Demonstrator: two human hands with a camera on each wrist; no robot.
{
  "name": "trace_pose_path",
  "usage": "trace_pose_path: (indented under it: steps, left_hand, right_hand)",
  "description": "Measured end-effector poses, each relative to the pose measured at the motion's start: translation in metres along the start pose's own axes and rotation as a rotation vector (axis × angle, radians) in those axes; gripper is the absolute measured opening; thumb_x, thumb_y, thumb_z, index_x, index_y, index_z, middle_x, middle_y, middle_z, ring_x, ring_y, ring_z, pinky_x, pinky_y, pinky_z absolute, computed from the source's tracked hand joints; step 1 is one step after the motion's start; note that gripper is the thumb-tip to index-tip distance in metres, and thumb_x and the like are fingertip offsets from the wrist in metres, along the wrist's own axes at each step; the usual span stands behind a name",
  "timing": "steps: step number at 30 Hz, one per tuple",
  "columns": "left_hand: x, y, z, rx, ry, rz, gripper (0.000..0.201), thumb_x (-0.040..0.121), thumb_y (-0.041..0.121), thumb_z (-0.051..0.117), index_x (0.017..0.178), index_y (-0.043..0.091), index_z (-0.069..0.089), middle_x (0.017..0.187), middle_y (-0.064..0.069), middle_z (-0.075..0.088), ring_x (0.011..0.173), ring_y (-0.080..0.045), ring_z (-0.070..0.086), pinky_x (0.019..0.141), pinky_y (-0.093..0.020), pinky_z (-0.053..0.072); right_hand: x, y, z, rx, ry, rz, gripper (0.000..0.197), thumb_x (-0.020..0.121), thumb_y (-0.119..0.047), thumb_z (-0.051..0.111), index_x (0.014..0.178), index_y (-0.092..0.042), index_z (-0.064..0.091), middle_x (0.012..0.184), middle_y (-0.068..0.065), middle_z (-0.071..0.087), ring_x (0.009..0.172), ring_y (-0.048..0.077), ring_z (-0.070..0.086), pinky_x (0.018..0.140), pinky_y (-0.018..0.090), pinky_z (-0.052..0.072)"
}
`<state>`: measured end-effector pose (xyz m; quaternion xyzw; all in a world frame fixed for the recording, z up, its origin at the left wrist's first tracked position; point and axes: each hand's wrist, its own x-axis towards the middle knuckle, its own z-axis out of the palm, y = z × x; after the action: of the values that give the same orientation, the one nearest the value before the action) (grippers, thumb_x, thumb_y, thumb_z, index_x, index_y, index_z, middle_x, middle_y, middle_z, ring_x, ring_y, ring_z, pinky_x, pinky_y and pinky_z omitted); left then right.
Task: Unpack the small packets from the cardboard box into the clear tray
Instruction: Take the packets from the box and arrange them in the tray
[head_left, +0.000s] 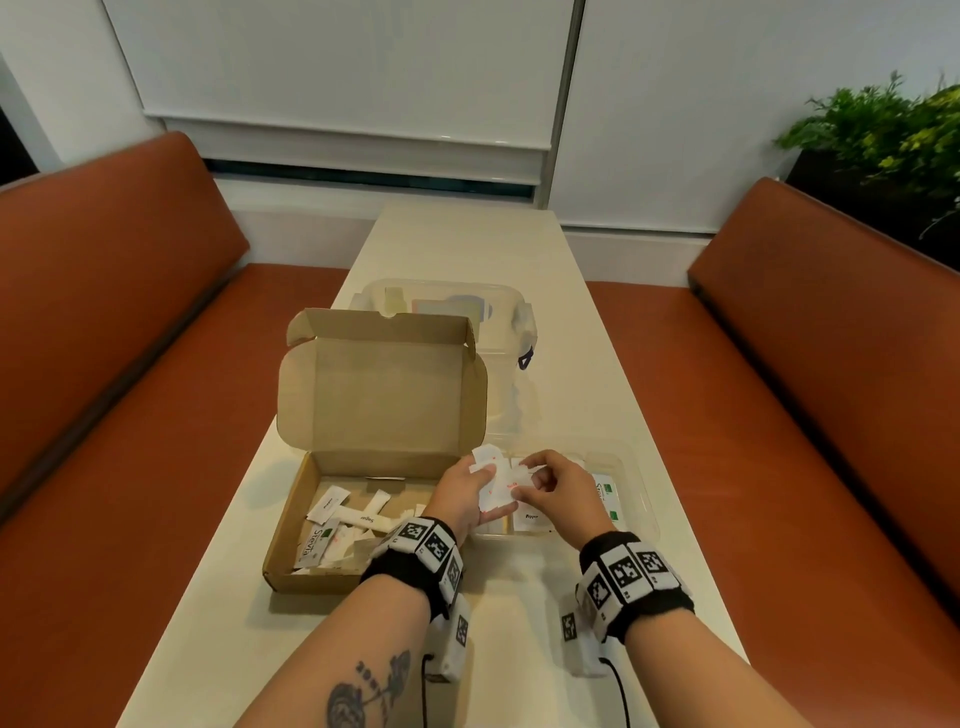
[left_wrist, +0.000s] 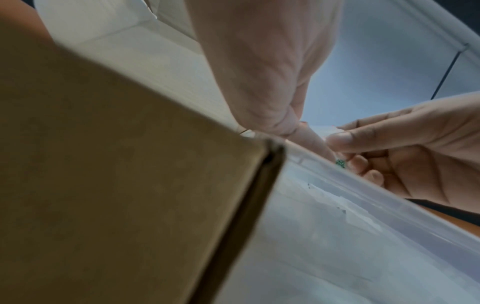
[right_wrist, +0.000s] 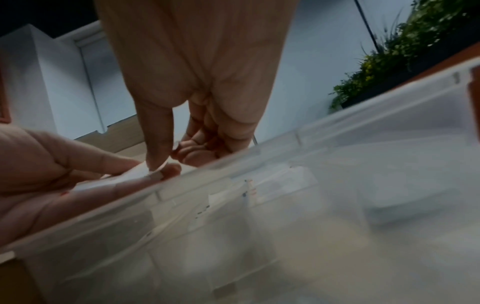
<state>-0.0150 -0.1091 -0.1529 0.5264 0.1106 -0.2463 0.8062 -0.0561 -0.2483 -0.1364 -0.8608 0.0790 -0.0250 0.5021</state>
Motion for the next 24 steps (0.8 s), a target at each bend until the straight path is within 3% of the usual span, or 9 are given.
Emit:
trace_pose_path:
  steps: [4,7,10,13,17,21,24]
  left_hand:
    - [0.003,-0.003,-0.001,0.019,0.002,-0.001,0.021,0.099,0.005,0.042,0.117,0.010,0.052,0.106,-0.017,0.063,0.092,-0.031,0.064,0.059,-0.035,0.060]
    - [0.003,-0.003,-0.003,0.015,-0.019,-0.016,0.019,0.100,0.005,0.040,0.101,0.018,0.054,0.079,-0.014,0.071,0.075,-0.028,0.070,0.063,-0.034,0.059]
    - [0.004,-0.003,-0.004,0.018,-0.019,-0.018,0.020,0.100,0.005,0.040,0.099,0.020,0.053,0.081,-0.015,0.070,0.077,-0.029,0.070,0.063,-0.034,0.059]
    - [0.004,-0.002,-0.002,0.031,-0.015,-0.015,0.020,0.100,0.006,0.040,0.098,0.021,0.053,0.082,-0.015,0.070,0.078,-0.028,0.070,0.065,-0.035,0.059]
    - [0.003,-0.001,-0.001,0.020,-0.018,-0.014,0.018,0.100,0.005,0.040,0.102,0.019,0.051,0.086,-0.017,0.068,0.078,-0.028,0.069,0.063,-0.034,0.059]
    - [0.003,-0.001,-0.001,0.031,-0.014,-0.012,0.017,0.100,0.005,0.040,0.109,0.016,0.049,0.088,-0.017,0.067,0.080,-0.029,0.068,0.063,-0.034,0.059]
    - [0.003,-0.001,0.000,0.032,-0.015,-0.007,0.019,0.101,0.004,0.039,0.115,0.013,0.047,0.088,-0.018,0.065,0.080,-0.029,0.067,0.063,-0.034,0.058]
  right_hand:
    - [0.002,0.004,-0.015,0.010,0.017,-0.020,0.003,0.084,-0.013,0.067,0.085,-0.012,0.064,0.069,-0.001,0.051,0.065,0.013,0.046,0.063,0.023,0.042]
    - [0.006,0.011,-0.038,-0.006,0.138,0.018,0.011,0.084,-0.015,0.067,0.077,-0.011,0.059,0.068,0.000,0.054,0.063,0.013,0.047,0.061,0.024,0.040]
    - [0.009,0.017,-0.059,-0.086,0.180,0.068,0.018,0.080,-0.014,0.069,0.071,-0.015,0.053,0.066,-0.002,0.053,0.060,0.012,0.046,0.056,0.021,0.035]
    - [0.010,0.022,-0.065,-0.264,0.070,0.120,0.022,0.079,-0.016,0.073,0.066,-0.018,0.055,0.066,-0.004,0.055,0.059,0.008,0.046,0.055,0.019,0.036]
    - [0.012,0.029,-0.060,-0.503,-0.021,0.156,0.007,0.085,-0.019,0.068,0.081,-0.013,0.068,0.091,0.003,0.066,0.076,0.013,0.056,0.067,0.022,0.043]
    - [0.014,0.029,-0.051,-0.880,-0.032,0.040,0.019,0.092,-0.029,0.058,0.098,-0.017,0.072,0.111,0.003,0.059,0.108,0.022,0.048,0.088,0.030,0.045]
    - [0.016,0.028,-0.045,-1.043,-0.112,-0.028,0.021,0.095,-0.024,0.052,0.105,-0.020,0.070,0.115,0.001,0.057,0.112,0.023,0.043,0.088,0.031,0.044]
